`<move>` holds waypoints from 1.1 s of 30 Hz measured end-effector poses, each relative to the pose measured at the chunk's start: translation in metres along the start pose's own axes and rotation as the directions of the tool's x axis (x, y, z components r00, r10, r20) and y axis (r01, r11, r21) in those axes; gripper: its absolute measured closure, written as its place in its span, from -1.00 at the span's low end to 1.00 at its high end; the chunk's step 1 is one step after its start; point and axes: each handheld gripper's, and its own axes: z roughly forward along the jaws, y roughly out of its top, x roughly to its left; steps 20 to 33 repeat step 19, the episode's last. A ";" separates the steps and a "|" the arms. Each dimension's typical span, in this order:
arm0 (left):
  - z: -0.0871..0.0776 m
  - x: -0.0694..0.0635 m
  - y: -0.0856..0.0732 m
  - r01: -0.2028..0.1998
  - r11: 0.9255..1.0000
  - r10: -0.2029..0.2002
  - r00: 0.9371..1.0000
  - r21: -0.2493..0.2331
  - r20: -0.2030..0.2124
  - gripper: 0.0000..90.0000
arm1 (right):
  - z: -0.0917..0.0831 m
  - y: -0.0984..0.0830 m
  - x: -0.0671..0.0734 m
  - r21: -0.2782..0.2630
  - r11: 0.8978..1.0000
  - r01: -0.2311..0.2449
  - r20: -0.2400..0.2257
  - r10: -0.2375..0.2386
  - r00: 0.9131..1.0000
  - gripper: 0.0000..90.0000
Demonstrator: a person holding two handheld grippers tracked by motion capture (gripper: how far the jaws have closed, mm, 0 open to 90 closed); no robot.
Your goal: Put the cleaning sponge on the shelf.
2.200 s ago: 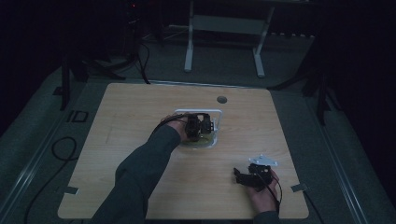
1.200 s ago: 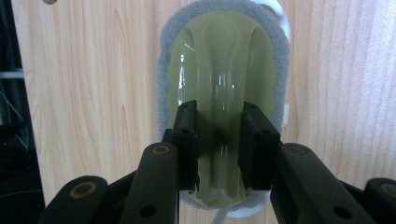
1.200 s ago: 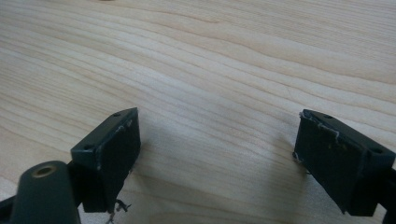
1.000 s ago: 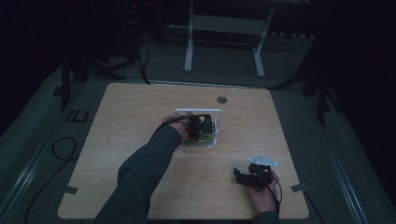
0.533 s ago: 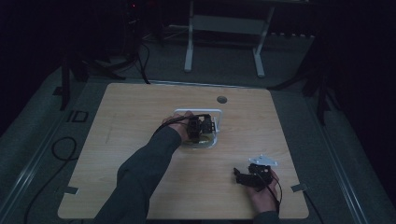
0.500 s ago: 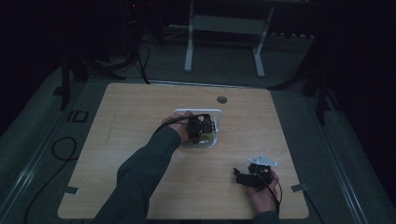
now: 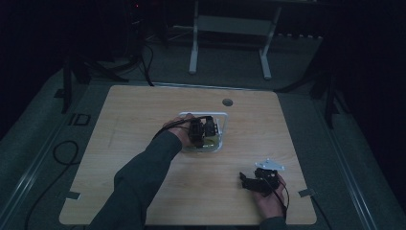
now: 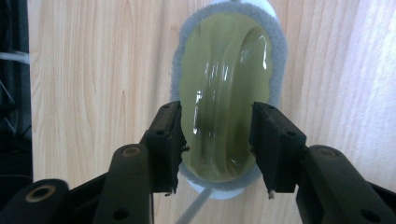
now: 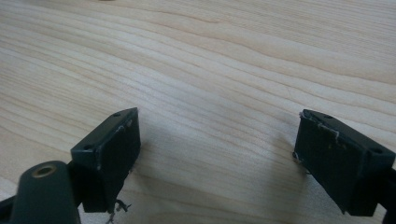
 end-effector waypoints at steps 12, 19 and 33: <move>-0.023 0.002 -0.010 0.058 0.996 -0.053 0.997 -0.068 0.060 0.31 | 0.000 0.000 0.000 0.000 1.000 -0.001 0.000 0.001 1.000 -0.69; -0.030 0.001 -0.015 0.076 0.994 -0.071 0.996 -0.084 0.062 0.32 | 0.000 0.000 0.000 0.000 1.000 -0.001 0.000 0.001 1.000 -0.69; -0.030 0.001 -0.015 0.076 0.994 -0.071 0.996 -0.084 0.062 0.32 | 0.000 0.000 0.000 0.000 1.000 -0.001 0.000 0.001 1.000 -0.69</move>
